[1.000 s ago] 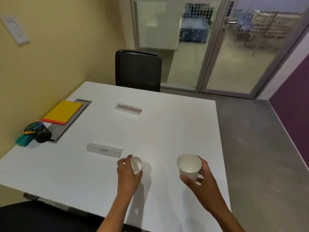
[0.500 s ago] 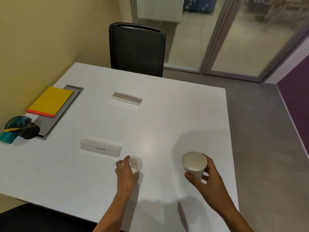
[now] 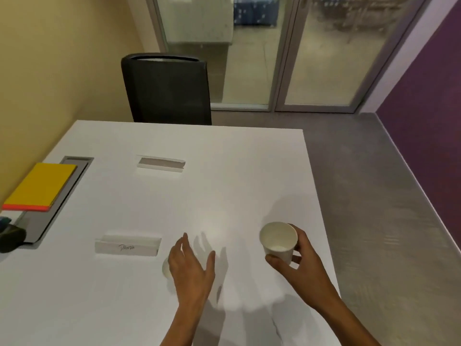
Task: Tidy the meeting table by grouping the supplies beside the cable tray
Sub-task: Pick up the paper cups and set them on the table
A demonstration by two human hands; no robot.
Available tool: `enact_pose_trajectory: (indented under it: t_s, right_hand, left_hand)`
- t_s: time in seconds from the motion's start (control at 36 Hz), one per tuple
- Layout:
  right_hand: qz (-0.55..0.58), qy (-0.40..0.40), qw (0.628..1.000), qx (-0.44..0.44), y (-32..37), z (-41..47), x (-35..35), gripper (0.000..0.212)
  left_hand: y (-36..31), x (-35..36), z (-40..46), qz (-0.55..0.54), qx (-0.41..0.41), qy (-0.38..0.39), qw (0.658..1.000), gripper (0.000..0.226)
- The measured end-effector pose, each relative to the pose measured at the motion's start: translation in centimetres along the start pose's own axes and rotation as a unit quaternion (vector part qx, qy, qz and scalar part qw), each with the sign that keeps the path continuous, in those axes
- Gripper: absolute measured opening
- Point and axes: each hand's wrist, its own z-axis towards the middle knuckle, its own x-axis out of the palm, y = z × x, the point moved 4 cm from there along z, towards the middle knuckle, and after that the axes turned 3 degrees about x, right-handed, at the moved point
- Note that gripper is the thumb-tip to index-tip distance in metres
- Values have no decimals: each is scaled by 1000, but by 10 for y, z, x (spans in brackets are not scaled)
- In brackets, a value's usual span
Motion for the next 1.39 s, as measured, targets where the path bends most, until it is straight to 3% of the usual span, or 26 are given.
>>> enact_pose_trajectory:
  t_s: [0.25, 0.44, 0.67, 1.0, 1.39]
  right_hand:
    - [62, -68, 995, -34, -13, -43, -85, 65]
    - [77, -110, 989, -57, -43, -96, -186, 71]
    - [87, -162, 981, -60, -67, -157, -302, 75]
    - [94, -234, 964, -84, -89, -196, -409, 67]
    - [77, -208, 973, -66, -112, -130, -468, 70]
  left_hand:
    - [-135, 25, -44, -162, 112, 130, 972, 55]
    - [-259, 55, -129, -201, 185, 147, 951, 60]
    - [-354, 104, -203, -189, 249, 148, 938, 46]
    - [-438, 141, -263, -160, 323, 162, 918, 50]
    - [-469, 200, -228, -145, 287, 160, 933, 52]
